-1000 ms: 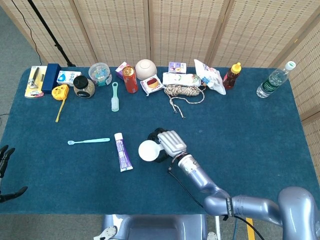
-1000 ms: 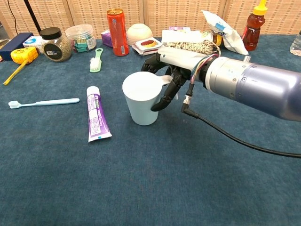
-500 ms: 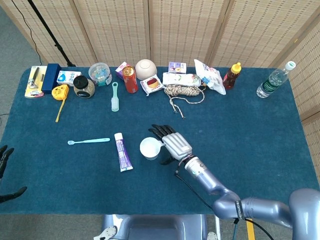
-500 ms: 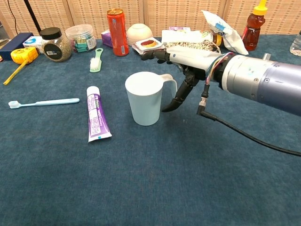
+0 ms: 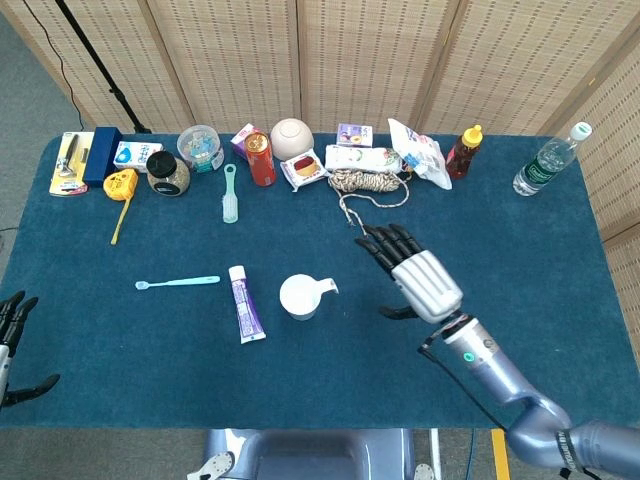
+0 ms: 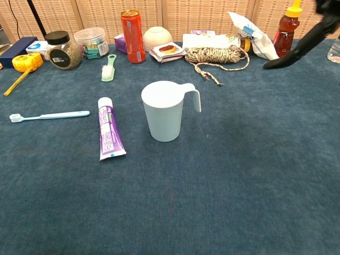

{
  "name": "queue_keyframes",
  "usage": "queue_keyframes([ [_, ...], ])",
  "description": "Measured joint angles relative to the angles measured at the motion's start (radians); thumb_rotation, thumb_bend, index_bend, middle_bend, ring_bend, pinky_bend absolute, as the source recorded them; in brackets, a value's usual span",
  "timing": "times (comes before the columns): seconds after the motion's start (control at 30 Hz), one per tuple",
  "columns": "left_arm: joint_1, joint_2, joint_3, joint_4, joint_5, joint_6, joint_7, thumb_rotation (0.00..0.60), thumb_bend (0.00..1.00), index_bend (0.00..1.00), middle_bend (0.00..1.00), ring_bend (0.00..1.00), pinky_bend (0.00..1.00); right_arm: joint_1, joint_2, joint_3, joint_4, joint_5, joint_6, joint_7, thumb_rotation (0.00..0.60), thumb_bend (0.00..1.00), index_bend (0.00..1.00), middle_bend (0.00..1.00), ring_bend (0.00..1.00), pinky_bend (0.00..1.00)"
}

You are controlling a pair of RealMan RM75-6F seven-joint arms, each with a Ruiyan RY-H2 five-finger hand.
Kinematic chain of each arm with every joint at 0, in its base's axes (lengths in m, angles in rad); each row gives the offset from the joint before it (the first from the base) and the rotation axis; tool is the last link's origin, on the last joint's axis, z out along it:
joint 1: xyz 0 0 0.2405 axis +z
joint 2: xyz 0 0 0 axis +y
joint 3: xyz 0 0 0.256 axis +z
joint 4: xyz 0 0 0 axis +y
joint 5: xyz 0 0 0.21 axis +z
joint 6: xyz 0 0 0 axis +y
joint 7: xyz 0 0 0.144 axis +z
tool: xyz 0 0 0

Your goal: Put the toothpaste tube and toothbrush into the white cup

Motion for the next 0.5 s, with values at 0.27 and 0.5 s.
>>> queue_keyframes([
  [0.27, -0.032, -0.054, 0.006, 0.124, 0.158, 0.030, -0.022, 0.600, 0.03, 0.00, 0.00, 0.00, 0.00, -0.156, 0.069, -0.063, 0.216, -0.099, 0.228, 0.161, 0.600, 0.00, 0.00, 0.00, 0.00, 0.00],
  [0.5, -0.065, -0.056, -0.001, 0.140, 0.156, 0.002, -0.018, 0.600, 0.03, 0.00, 0.00, 0.00, 0.00, -0.335, 0.060, -0.127, 0.353, -0.079, 0.359, 0.277, 0.600, 0.00, 0.00, 0.00, 0.00, 0.00],
])
